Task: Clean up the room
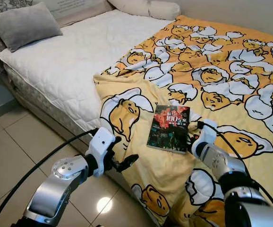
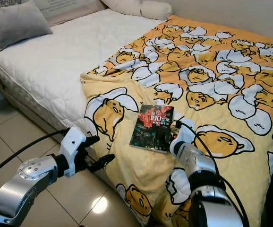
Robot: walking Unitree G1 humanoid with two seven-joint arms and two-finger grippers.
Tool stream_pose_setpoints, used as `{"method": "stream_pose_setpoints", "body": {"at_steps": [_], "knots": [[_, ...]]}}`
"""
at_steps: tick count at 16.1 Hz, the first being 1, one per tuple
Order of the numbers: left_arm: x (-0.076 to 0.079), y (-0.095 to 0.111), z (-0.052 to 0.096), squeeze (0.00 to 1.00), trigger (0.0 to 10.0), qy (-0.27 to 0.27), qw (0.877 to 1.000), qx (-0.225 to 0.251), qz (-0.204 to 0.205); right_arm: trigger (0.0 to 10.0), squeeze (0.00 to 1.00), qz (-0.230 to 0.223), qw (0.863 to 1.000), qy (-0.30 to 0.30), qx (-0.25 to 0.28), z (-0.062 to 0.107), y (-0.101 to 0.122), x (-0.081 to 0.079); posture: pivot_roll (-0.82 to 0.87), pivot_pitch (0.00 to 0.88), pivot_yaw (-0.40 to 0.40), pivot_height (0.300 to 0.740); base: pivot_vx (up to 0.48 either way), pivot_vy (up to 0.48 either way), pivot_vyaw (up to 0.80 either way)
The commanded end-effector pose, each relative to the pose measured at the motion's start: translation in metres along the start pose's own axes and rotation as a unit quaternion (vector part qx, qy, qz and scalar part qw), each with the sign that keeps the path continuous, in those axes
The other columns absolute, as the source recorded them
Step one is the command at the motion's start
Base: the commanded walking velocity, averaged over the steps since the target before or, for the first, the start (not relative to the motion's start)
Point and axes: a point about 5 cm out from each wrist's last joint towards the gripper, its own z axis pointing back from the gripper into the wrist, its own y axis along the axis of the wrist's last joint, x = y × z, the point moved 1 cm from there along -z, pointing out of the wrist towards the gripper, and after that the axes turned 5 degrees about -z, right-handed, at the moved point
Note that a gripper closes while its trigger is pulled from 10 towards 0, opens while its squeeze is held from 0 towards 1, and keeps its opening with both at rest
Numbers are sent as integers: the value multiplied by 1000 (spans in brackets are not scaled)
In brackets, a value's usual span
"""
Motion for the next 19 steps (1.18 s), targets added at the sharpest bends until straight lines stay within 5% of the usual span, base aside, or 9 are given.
{"method": "stream_pose_setpoints", "body": {"at_steps": [1,2,10,13,19], "knots": [[0,-1,2,749,10000,0,1000,-5,-1,10000,110,-21,1000,2,6,0,4,2,-74,0,29,740,0,0,0],[-1,-1,2,749,10000,3,1000,-5,0,10000,0,-46,999,9,-6,0,-1,3,-70,0,24,740,0,0,0],[1,-4,7,753,10000,15,1000,-7,9,10000,0,-136,985,88,-67,-1,-18,-7,-62,0,10,740,0,0,0],[0,-5,5,753,10000,16,1000,-11,8,10000,0,-172,979,68,-84,-2,-33,-5,-70,0,29,740,0,0,0],[-3,-7,3,749,10000,19,1000,-25,-5,10000,0,-112,987,-34,-112,-5,-66,2,-51,16,43,740,0,0,0]]}}
